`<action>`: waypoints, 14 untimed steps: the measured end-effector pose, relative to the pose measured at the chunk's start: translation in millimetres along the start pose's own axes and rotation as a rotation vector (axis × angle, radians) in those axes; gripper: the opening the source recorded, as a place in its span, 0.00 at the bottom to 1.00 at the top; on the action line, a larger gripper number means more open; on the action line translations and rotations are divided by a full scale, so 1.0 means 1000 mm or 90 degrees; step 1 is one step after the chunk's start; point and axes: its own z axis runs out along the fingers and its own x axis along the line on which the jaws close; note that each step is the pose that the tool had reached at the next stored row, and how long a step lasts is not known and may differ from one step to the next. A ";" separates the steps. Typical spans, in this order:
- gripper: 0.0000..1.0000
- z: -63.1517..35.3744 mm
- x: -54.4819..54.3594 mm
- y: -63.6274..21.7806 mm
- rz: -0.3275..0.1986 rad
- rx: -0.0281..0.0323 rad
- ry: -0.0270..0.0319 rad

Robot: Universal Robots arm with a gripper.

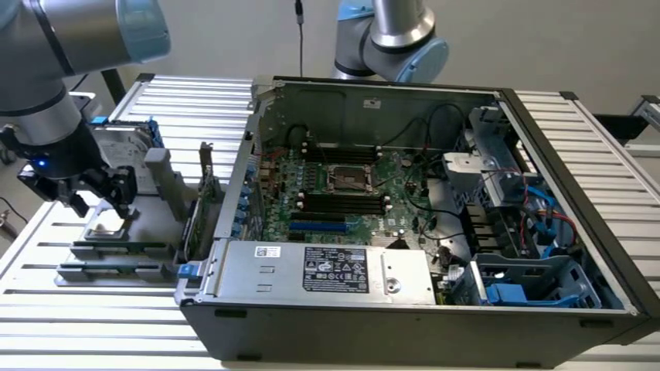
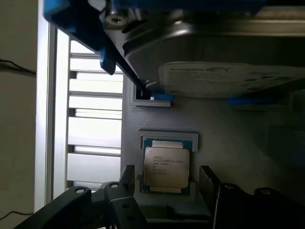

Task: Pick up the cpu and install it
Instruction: 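Pick up the cpu and move it towards the insertion slot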

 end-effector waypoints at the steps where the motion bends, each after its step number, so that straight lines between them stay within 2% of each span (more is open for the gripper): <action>1: 0.65 0.0001 -0.001 -0.0001 0.001 -0.0007 0.0003; 5: 0.65 0.0014 -0.002 -0.0013 0.005 -0.0019 0.0014; 10: 0.65 0.0047 -0.003 -0.0021 0.006 -0.0021 0.0052; 14: 0.65 0.0086 -0.003 -0.0023 0.006 -0.0022 0.0067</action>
